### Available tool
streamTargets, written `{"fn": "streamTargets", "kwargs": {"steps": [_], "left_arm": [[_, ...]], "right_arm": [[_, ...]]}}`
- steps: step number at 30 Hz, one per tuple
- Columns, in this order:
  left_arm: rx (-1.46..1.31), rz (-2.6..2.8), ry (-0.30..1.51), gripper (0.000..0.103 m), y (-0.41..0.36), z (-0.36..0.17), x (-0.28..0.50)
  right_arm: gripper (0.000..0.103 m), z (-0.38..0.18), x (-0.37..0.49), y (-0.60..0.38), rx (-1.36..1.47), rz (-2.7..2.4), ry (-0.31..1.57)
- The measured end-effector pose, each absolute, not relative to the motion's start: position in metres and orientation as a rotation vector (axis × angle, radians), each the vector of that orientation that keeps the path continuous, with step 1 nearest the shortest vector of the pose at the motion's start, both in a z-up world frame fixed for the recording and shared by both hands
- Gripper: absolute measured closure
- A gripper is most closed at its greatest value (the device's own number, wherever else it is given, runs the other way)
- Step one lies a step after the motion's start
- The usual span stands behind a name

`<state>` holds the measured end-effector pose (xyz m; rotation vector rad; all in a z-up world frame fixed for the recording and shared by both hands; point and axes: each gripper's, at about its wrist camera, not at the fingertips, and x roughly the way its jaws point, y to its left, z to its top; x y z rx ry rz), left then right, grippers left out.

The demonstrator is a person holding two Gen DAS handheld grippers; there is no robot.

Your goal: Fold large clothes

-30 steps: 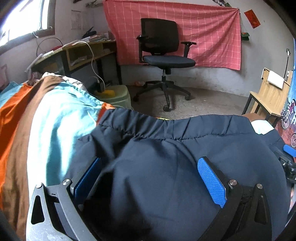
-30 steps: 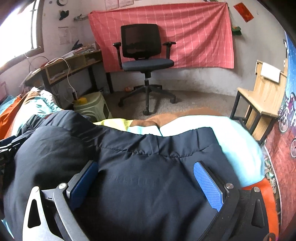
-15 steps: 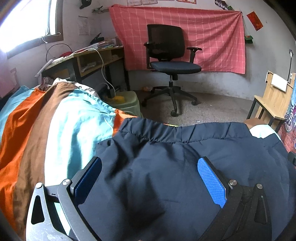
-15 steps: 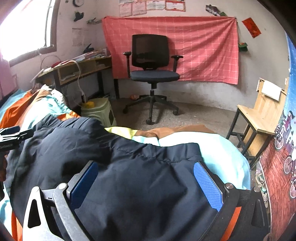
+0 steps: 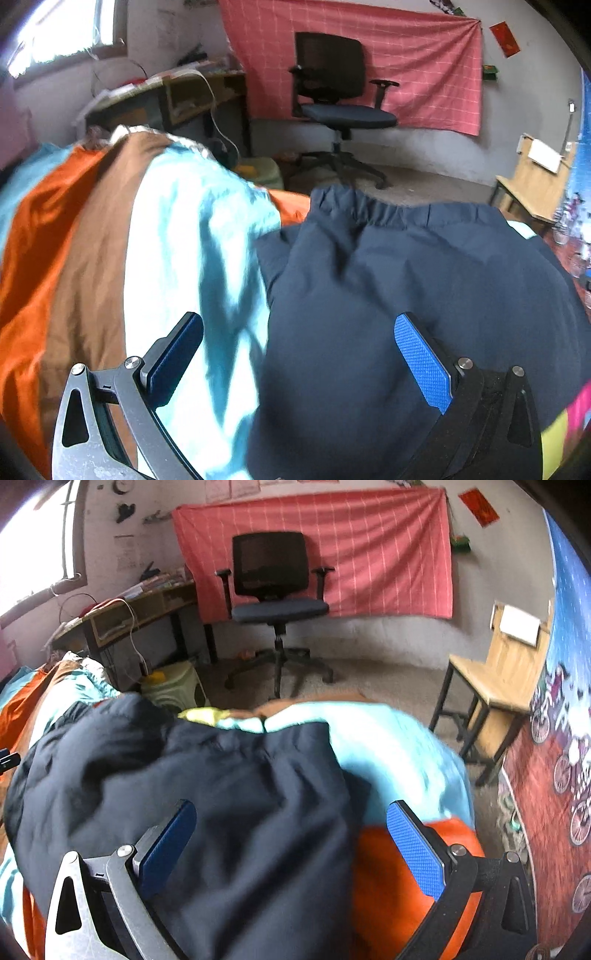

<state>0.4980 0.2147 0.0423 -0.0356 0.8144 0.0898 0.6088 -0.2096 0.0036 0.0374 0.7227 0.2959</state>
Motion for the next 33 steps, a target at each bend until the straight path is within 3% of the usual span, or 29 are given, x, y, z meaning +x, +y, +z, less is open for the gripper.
{"fn": "streamTargets", "kwargs": {"steps": [14,33], "left_arm": [[-0.256,-0.158,0.920,0.001,0.240,0.008,0.513],[-0.478,-0.336,1.038,0.001,0.271,-0.021,0.551]], "right_arm": [[0.000,-0.061,0.622,-0.255,0.176,0.380,0.940],[0.000,-0.089,0.660,-0.248,0.351,0.650,1.096]]}}
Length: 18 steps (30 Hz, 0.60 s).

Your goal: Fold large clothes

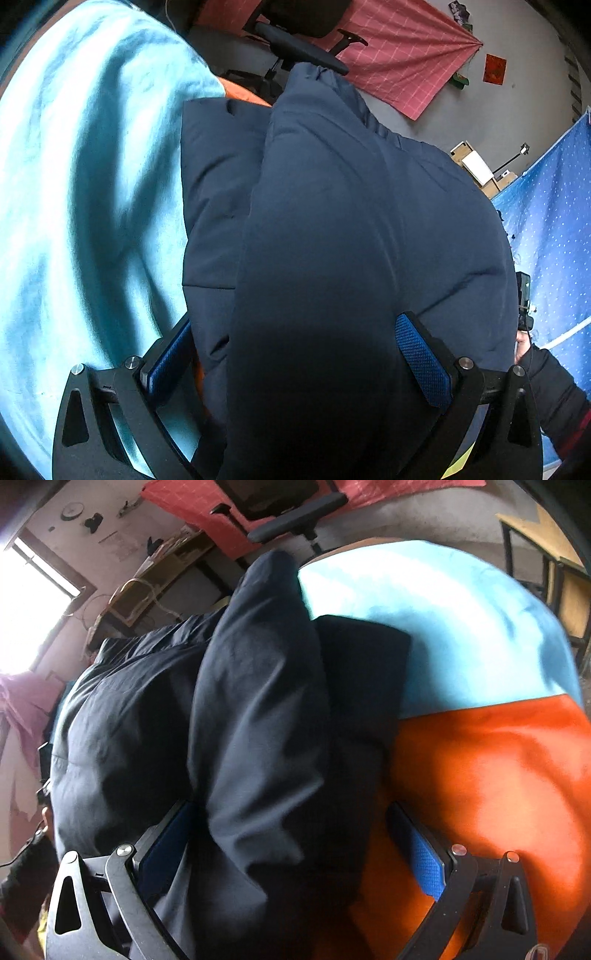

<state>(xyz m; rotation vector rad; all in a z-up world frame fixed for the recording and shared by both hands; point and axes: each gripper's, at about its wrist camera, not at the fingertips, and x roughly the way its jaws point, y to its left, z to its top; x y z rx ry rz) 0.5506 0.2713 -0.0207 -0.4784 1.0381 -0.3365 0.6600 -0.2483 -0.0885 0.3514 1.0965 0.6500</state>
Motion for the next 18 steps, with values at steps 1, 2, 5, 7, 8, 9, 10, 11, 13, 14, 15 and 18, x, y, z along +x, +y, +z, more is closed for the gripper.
{"fn": "streamTargets", "kwargs": {"steps": [1,2,5,7,8,9,10,11,13,14,15,18], "left_arm": [[-0.491,-0.340,1.045,0.001,0.274,-0.021,0.552],[-0.497,-0.343,1.050,0.001,0.275,-0.021,0.553],[-0.506,-0.348,1.065,0.001,0.281,-0.019,0.554],[-0.501,-0.347,1.079,0.001,0.282,-0.018,0.556],[-0.500,-0.346,1.082,0.001,0.282,-0.017,0.558],[-0.501,-0.345,1.082,0.001,0.283,-0.016,0.558],[-0.500,-0.346,1.078,0.001,0.282,-0.014,0.558],[-0.496,-0.343,1.073,0.001,0.281,-0.013,0.557],[-0.495,-0.336,1.063,0.001,0.277,-0.015,0.552],[-0.493,-0.332,1.058,0.001,0.278,-0.014,0.550],[-0.489,-0.329,1.055,0.002,0.277,-0.013,0.549],[-0.466,-0.320,1.049,0.003,0.265,-0.010,0.549]], "right_arm": [[0.000,-0.089,0.660,-0.246,0.345,0.654,1.104],[0.000,-0.089,0.662,-0.245,0.343,0.654,1.107],[0.000,-0.091,0.663,-0.243,0.330,0.640,1.116],[0.000,-0.090,0.664,-0.241,0.308,0.627,1.124],[0.000,-0.090,0.663,-0.237,0.292,0.618,1.128],[0.000,-0.089,0.663,-0.235,0.268,0.609,1.131],[0.000,-0.087,0.664,-0.231,0.247,0.600,1.133],[0.000,-0.086,0.663,-0.228,0.227,0.592,1.133],[0.000,-0.083,0.663,-0.225,0.188,0.580,1.129],[0.000,-0.081,0.662,-0.223,0.166,0.572,1.122],[0.002,-0.080,0.660,-0.222,0.150,0.569,1.116],[0.004,-0.077,0.658,-0.218,0.101,0.554,1.099]]}}
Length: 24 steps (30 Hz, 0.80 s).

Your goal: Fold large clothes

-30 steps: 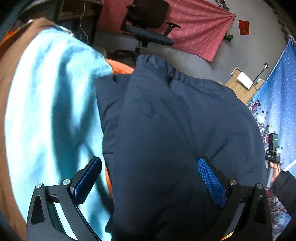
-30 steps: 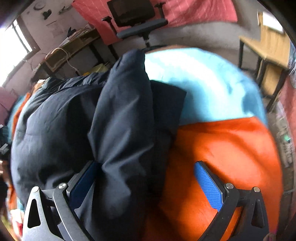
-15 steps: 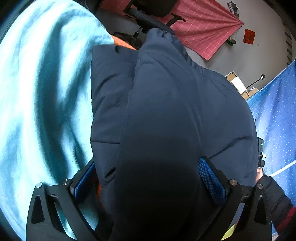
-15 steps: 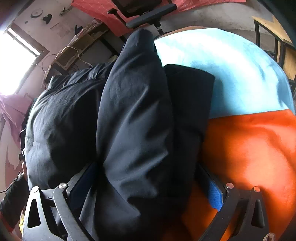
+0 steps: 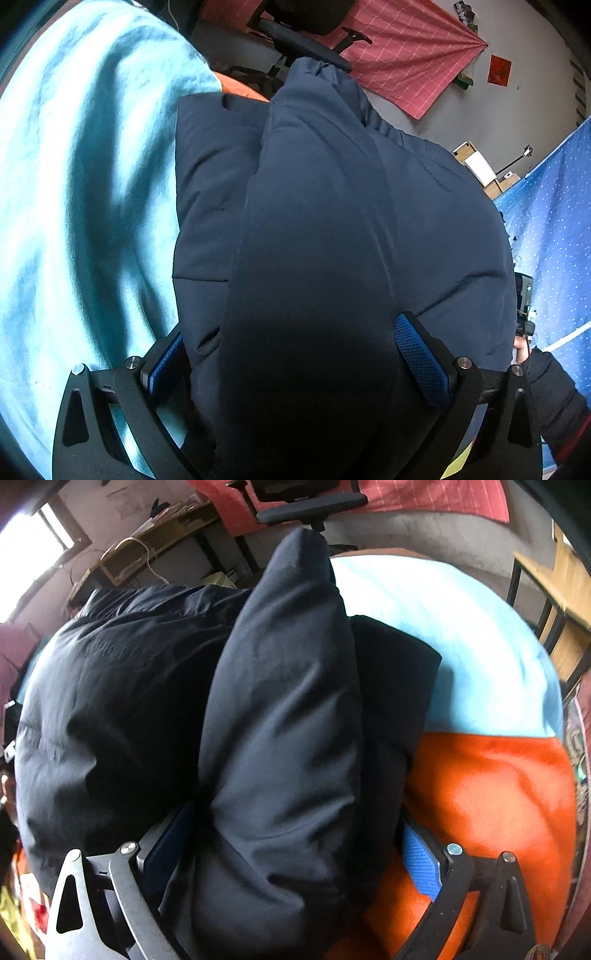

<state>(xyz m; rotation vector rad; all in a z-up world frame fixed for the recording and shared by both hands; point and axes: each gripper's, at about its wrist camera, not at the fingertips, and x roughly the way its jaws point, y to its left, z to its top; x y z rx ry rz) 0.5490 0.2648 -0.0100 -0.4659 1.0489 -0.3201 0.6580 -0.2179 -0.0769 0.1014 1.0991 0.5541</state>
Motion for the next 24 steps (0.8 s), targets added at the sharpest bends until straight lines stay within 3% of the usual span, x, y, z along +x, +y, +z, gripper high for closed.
{"fn": "streamTargets", "kwargs": {"steps": [5,17,19,24], "left_arm": [[-0.438,-0.305,1.029,0.011,0.250,-0.007,0.549],[-0.362,-0.230,0.994,0.045,0.210,0.007,0.544],[-0.320,-0.208,0.978,0.051,0.201,0.013,0.540],[-0.209,-0.120,0.951,0.062,0.170,0.022,0.538]], "right_arm": [[0.013,-0.073,0.655,-0.210,0.052,0.551,1.070],[0.048,-0.059,0.641,-0.190,-0.101,0.524,1.008],[0.058,-0.057,0.639,-0.186,-0.126,0.508,0.991],[0.069,-0.053,0.635,-0.180,-0.174,0.471,0.966]]}}
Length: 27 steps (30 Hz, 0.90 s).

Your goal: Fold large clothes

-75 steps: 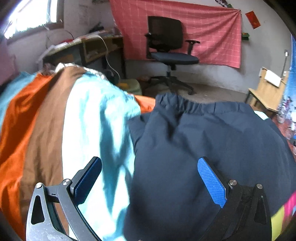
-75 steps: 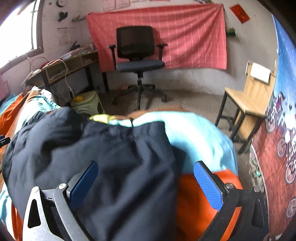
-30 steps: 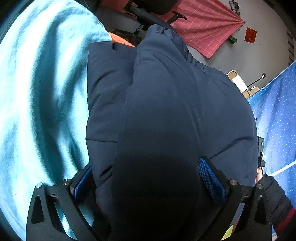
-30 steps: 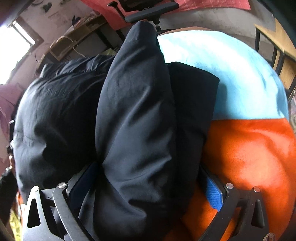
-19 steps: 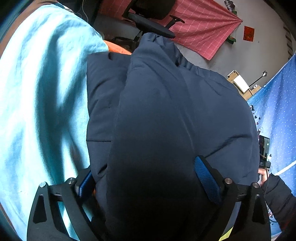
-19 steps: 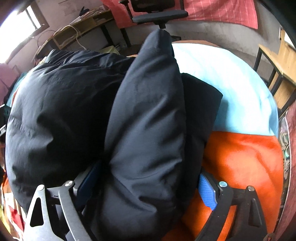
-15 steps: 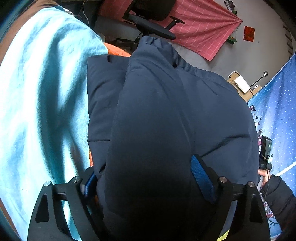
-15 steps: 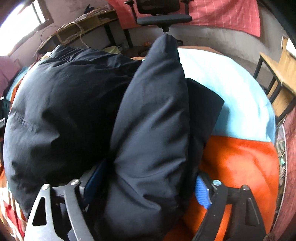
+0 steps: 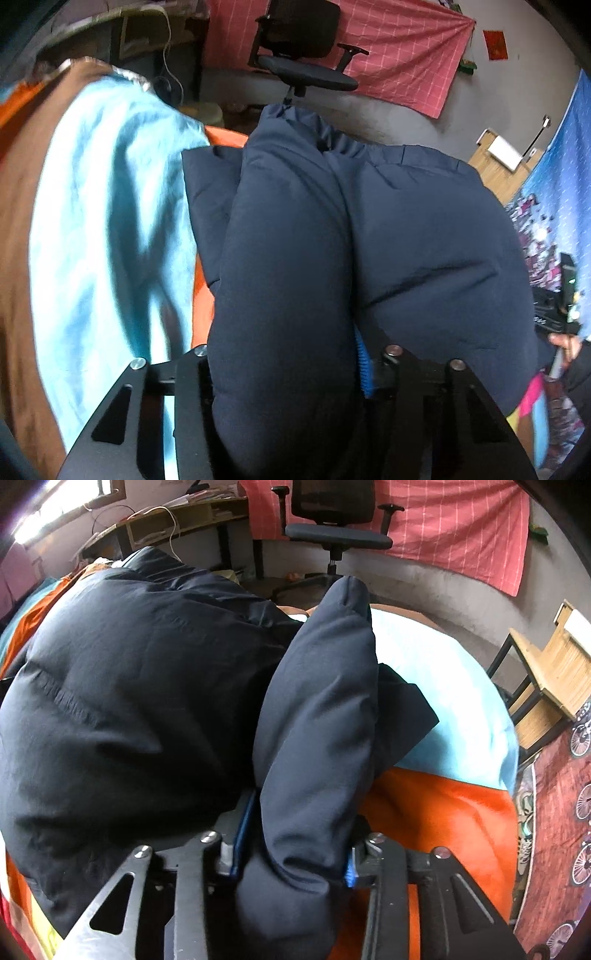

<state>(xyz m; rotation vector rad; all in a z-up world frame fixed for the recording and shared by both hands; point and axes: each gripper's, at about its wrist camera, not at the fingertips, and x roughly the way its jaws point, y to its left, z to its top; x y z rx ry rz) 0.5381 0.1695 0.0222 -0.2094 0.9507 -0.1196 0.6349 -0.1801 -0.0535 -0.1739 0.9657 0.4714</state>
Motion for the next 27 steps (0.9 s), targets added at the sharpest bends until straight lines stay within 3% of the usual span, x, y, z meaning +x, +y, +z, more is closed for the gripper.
{"fn": "streamTargets", "kwargs": {"steps": [4,13,22,27], "left_arm": [[-0.132,-0.058,0.930,0.067,0.151,0.021,0.531],[-0.019,-0.010,0.882,0.071,0.133,0.003,0.528],[-0.029,0.006,0.883,0.072,0.131,0.001,0.532],[-0.024,0.018,0.875,0.078,0.128,0.011,0.525]], "right_arm": [[0.076,-0.049,0.628,-0.172,-0.206,0.435,0.937],[0.081,-0.060,0.575,-0.128,-0.595,0.271,0.706],[0.081,-0.065,0.582,-0.132,-0.533,0.255,0.728],[0.081,-0.061,0.578,-0.130,-0.525,0.241,0.731]]}}
